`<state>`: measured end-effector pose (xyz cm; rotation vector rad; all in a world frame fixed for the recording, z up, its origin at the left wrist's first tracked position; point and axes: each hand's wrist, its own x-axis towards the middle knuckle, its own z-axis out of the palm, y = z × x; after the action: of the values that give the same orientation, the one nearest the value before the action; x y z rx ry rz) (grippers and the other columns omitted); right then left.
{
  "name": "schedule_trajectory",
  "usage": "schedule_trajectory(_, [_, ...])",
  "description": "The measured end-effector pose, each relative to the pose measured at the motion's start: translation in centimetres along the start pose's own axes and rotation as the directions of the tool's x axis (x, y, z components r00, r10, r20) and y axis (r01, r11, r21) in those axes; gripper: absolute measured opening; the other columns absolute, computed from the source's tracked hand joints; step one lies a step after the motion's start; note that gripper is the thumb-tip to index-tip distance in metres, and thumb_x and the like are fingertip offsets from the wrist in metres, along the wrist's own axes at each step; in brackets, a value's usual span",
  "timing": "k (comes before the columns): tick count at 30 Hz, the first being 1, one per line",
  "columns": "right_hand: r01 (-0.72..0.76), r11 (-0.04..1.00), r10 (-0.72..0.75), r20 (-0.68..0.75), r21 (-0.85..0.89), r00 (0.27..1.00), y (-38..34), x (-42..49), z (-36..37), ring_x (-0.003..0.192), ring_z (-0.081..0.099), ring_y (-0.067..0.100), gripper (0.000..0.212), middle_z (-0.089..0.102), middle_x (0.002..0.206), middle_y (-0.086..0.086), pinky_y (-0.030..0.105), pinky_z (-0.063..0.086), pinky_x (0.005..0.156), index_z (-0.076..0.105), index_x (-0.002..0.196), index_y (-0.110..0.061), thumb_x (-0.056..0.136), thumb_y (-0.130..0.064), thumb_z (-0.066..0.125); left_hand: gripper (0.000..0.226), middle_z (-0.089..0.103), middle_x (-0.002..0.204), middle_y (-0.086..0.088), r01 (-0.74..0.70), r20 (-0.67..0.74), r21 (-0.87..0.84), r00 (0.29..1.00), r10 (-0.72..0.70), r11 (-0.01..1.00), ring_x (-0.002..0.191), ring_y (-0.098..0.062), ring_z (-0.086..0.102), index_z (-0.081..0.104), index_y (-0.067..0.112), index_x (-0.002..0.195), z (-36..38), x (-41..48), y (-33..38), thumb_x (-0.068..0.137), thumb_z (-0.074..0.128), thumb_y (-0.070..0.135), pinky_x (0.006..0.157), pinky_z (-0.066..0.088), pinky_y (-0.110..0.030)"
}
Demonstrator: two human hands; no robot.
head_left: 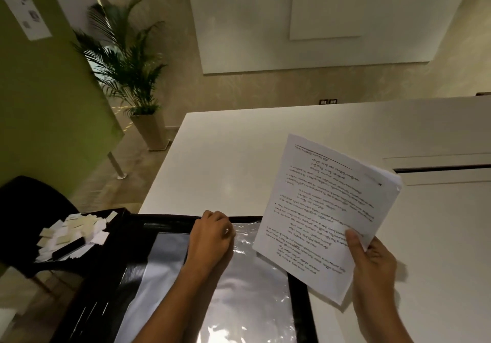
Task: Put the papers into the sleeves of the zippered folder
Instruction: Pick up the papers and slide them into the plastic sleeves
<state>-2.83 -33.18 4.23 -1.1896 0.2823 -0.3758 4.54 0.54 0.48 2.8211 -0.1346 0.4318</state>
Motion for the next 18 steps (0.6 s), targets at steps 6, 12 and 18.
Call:
schedule_trajectory(6, [0.055, 0.996, -0.052, -0.038, 0.064, 0.998, -0.9, 1.1, 4.2, 0.093, 0.084, 0.016, 0.019, 0.087, 0.11, 0.0, 0.024, 0.067, 0.072, 0.081, 0.117, -0.022, 0.1, -0.03, 0.077, 0.004, 0.065, 0.092, 0.012, -0.019, 0.004, -0.124, 1.0, 0.02, 0.992, 0.087, -0.017, 0.056, 0.068, 0.028, 0.085, 0.9, 0.8, -0.8, 0.084, 0.07, 0.024, 0.073, 0.045, -0.036])
schedule_trajectory(12, [0.063, 0.987, -0.054, -0.059, 0.151, 0.997, -1.7, 3.9, 9.1, 0.11, 0.081, 0.018, 0.022, 0.084, 0.124, 0.002, 0.033, 0.069, 0.089, 0.076, 0.129, -0.02, 0.106, -0.02, 0.073, 0.02, 0.059, 0.09, 0.025, -0.023, 0.178, -0.321, 0.98, 0.084, 0.947, 0.094, -0.001, 0.048, 0.065, 0.041, 0.082, 1.4, 2.3, 0.3, 0.084, 0.056, 0.058, 0.087, 0.029, -0.028])
schedule_trajectory(18, [0.09, 0.97, -0.073, -0.08, 0.227, 0.994, -0.9, 6.0, 13.6, 0.115, 0.08, 0.017, 0.022, 0.084, 0.124, 0.001, 0.03, 0.067, 0.093, 0.076, 0.129, -0.02, 0.108, -0.015, 0.071, 0.017, 0.07, 0.088, 0.024, -0.099, 0.131, -0.505, 0.973, 0.189, 0.858, 0.088, 0.003, 0.062, 0.07, 0.033, 0.095, 0.6, 3.2, 1.9, 0.094, 0.065, 0.049, 0.086, 0.047, -0.026])
